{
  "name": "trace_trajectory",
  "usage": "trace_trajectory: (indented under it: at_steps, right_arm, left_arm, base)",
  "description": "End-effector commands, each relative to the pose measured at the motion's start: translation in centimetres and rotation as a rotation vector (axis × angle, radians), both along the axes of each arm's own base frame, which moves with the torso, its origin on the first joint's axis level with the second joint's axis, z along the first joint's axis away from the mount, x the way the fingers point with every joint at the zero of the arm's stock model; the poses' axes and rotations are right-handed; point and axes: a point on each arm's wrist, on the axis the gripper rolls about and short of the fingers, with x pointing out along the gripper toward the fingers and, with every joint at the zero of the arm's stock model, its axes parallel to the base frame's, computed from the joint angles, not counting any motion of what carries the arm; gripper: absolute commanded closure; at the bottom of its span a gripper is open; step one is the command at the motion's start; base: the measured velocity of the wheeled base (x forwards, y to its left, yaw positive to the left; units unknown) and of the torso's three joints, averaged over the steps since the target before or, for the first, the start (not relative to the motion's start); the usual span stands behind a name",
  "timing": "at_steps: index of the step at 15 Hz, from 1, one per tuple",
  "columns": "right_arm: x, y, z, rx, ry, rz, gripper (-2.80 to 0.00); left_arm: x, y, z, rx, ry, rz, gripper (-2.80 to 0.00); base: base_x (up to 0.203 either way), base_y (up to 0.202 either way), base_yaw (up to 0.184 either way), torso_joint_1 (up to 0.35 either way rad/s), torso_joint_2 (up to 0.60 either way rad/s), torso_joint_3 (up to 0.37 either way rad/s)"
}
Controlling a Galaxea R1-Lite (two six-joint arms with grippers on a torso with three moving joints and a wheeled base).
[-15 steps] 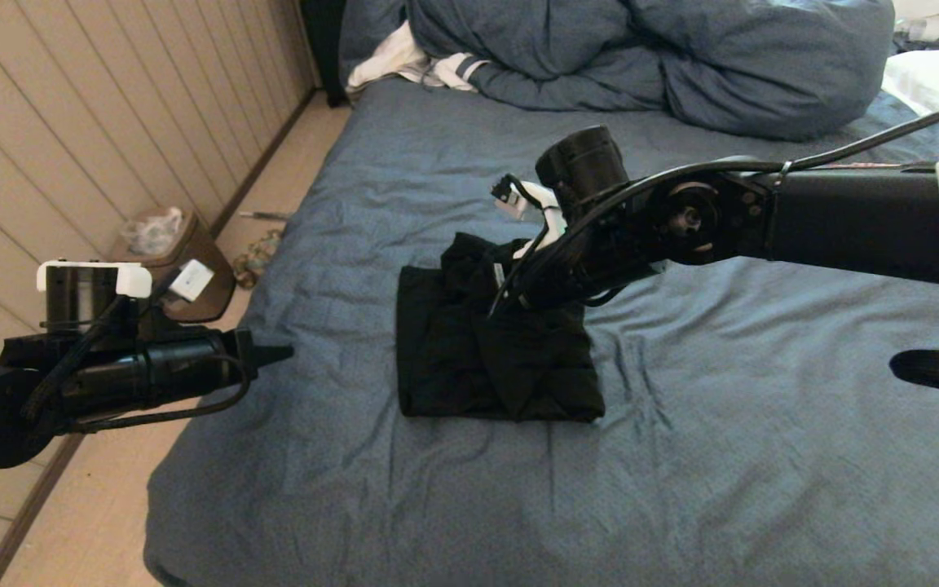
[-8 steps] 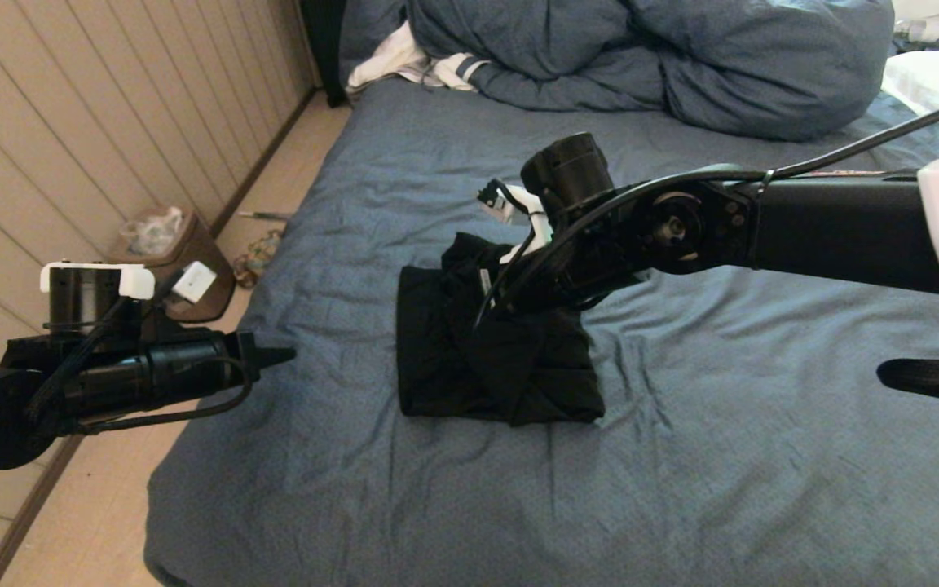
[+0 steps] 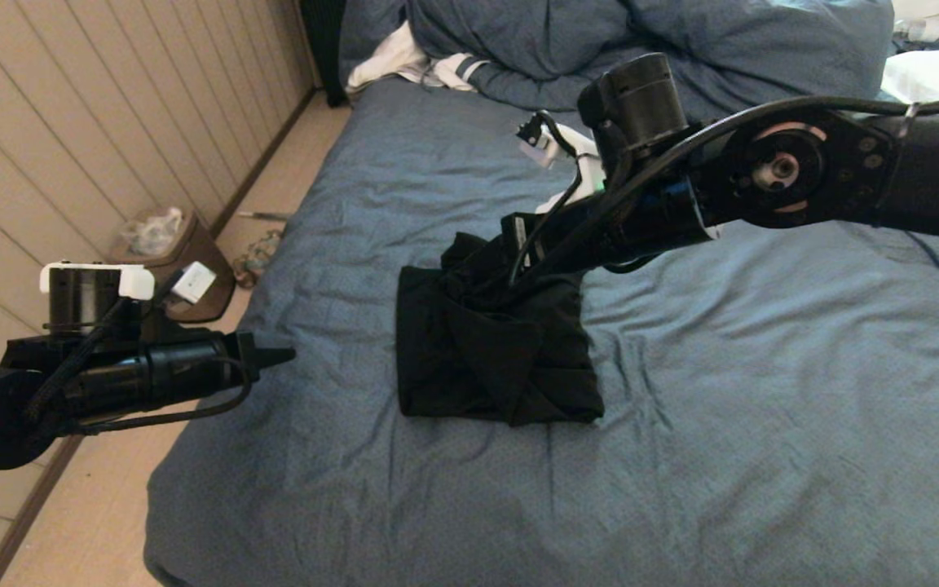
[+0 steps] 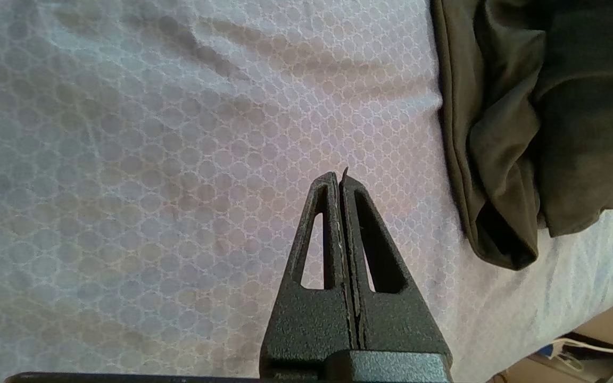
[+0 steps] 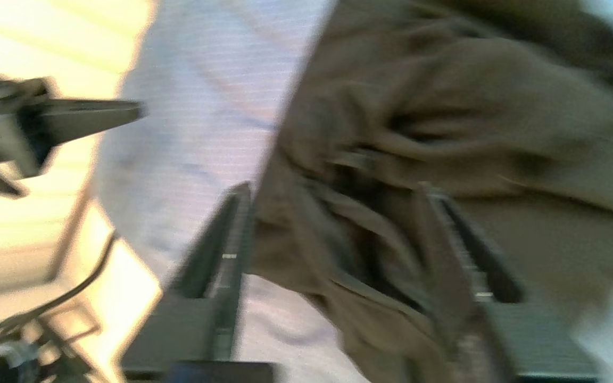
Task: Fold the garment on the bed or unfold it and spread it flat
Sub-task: Fold the black T-shirt
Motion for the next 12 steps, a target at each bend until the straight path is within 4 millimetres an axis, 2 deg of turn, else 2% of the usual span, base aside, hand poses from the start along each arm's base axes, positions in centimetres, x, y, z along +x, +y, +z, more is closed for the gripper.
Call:
trace_trajectory:
  at_steps: [1, 4, 6, 12]
  right_arm:
    - [-0.9, -1.4, 0.6, -0.015, -0.012, -0.05, 0.0]
    - [-1.6, -2.2, -0.7, -0.068, 0.025, -0.085, 0.0]
    - [-1.3, -2.0, -1.5, -0.112, 0.027, -0.142, 0.0]
    - [1.4, 0.0, -5.8, -0.207, 0.087, -0.191, 0.0]
  left_arm:
    - [0.1, 0.0, 0.0, -0.003, -0.001, -0.002, 0.0]
    - [0.2, 0.0, -0.2, -0.004, 0.004, -0.003, 0.0]
    - [0.3, -0.1, -0.5, -0.006, 0.017, -0.012, 0.0]
    - [0.6, -0.2, -1.0, -0.006, 0.033, -0.016, 0.0]
  base:
    - [0.0, 0.0, 0.0, 0.0, 0.0, 0.0]
    - [0.0, 0.0, 0.0, 0.0, 0.0, 0.0]
    - [0.0, 0.0, 0.0, 0.0, 0.0, 0.0]
    - [0.0, 0.0, 0.0, 0.0, 0.0, 0.0]
